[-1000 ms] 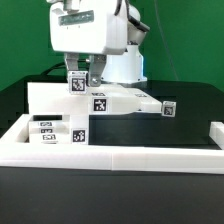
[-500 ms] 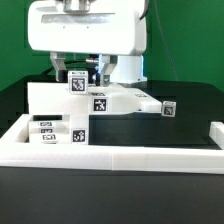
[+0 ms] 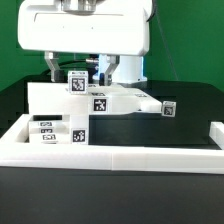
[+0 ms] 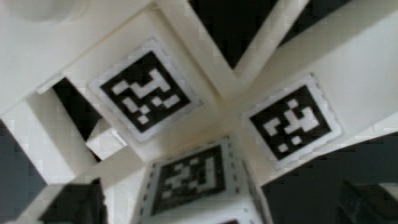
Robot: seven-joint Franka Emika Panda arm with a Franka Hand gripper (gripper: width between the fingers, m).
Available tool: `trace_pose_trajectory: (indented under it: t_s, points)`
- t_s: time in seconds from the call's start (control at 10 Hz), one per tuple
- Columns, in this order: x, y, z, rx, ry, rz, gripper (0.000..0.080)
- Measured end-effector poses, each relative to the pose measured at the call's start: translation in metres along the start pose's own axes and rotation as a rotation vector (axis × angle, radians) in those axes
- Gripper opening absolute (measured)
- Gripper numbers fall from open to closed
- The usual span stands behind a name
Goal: Assemble chair
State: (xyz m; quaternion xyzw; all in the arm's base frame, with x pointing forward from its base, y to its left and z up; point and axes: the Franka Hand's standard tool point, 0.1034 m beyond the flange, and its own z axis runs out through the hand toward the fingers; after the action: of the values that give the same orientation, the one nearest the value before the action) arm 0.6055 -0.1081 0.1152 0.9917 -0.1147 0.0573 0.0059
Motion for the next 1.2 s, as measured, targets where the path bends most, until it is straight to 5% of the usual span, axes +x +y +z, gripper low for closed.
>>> trace_pose_trajectory:
  t_s: [0.3, 0.6, 1.2]
  points:
    - [-0.0006, 0.0015, 0.0005, -0.003, -0.002, -0.153, 0.0649]
    - [-0.0006, 0.0022, 0.0005, -0.003, -0.002, -0.175, 0.0284]
    - [-0.0007, 0.0017, 0.0006, -0.002, -0.002, 0.058, 0.0285]
